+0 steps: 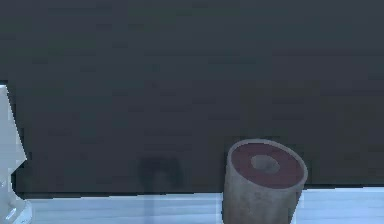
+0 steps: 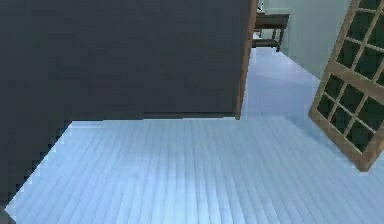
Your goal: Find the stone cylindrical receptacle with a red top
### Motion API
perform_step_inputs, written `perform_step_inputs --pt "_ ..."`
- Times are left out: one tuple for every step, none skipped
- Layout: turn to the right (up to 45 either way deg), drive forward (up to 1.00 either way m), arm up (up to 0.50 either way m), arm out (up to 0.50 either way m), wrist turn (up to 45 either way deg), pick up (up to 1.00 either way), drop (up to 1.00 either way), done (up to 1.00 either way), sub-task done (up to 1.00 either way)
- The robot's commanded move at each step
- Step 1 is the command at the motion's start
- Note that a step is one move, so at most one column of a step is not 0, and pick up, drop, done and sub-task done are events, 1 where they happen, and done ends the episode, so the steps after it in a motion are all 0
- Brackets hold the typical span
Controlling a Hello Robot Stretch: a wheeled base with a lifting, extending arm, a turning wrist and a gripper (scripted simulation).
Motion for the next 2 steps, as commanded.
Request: perform_step_inputs --pt "21.0 0.00 0.00 0.00 0.0 0.00 0.00 0.00 0.00" --pt "0.0 0.00 0.00 0.00 0.0 0.00 0.00 1.00 0.00"
